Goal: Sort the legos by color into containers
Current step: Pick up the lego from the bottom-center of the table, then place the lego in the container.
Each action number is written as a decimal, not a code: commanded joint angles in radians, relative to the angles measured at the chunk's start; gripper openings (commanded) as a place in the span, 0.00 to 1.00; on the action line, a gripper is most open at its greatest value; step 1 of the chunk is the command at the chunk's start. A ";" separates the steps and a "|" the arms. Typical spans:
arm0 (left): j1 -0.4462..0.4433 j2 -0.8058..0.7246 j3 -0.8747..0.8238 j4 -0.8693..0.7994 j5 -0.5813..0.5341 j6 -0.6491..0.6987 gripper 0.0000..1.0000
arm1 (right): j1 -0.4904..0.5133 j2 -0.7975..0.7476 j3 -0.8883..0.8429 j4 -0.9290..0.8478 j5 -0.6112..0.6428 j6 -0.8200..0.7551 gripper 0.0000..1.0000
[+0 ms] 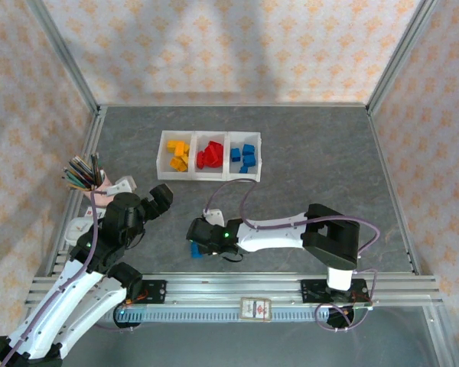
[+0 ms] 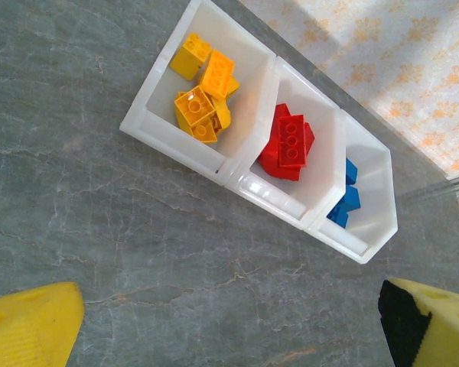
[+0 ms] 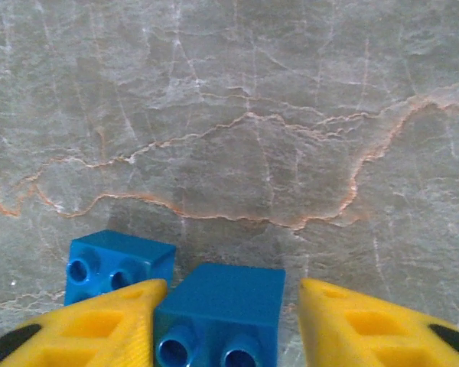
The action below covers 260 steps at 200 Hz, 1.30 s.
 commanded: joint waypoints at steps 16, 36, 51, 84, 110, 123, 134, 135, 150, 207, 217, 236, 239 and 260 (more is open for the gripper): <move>0.010 0.011 -0.005 -0.002 -0.006 -0.001 1.00 | 0.003 -0.026 -0.016 -0.039 0.056 0.017 0.35; 0.009 0.015 0.000 0.001 0.001 -0.001 0.99 | 0.001 -0.033 -0.005 -0.058 0.084 0.009 0.30; 0.009 0.016 0.000 0.009 0.008 -0.001 0.99 | 0.000 -0.054 0.003 -0.071 0.112 -0.002 0.27; 0.009 0.031 0.001 0.045 0.032 0.003 1.00 | -0.050 -0.141 0.017 -0.106 0.166 -0.056 0.26; 0.010 0.068 0.010 0.088 0.055 0.018 1.00 | -0.146 -0.218 0.028 -0.124 0.211 -0.140 0.27; 0.009 0.090 0.013 0.121 0.066 0.025 1.00 | -0.212 -0.246 0.042 -0.128 0.225 -0.188 0.27; 0.009 0.109 0.014 0.156 0.074 0.033 1.00 | -0.268 -0.266 0.053 -0.114 0.237 -0.230 0.27; 0.010 0.111 0.014 0.160 0.074 0.033 1.00 | -0.274 -0.268 0.053 -0.111 0.238 -0.234 0.27; 0.010 0.144 0.014 0.208 0.085 0.040 1.00 | -0.352 -0.279 0.074 -0.071 0.222 -0.292 0.28; 0.009 0.249 0.018 0.357 0.099 0.067 1.00 | -0.580 -0.115 0.252 0.000 0.171 -0.447 0.29; 0.009 0.262 0.018 0.375 0.099 0.067 1.00 | -0.607 -0.072 0.286 0.007 0.158 -0.456 0.29; 0.009 0.281 0.020 0.390 0.100 0.068 1.00 | -0.642 0.014 0.353 0.027 0.130 -0.488 0.29; 0.009 0.284 0.019 0.392 0.099 0.068 1.00 | -0.646 0.027 0.363 0.031 0.128 -0.492 0.29; 0.009 0.299 0.022 0.398 0.091 0.071 1.00 | -0.672 0.128 0.441 0.043 0.089 -0.518 0.29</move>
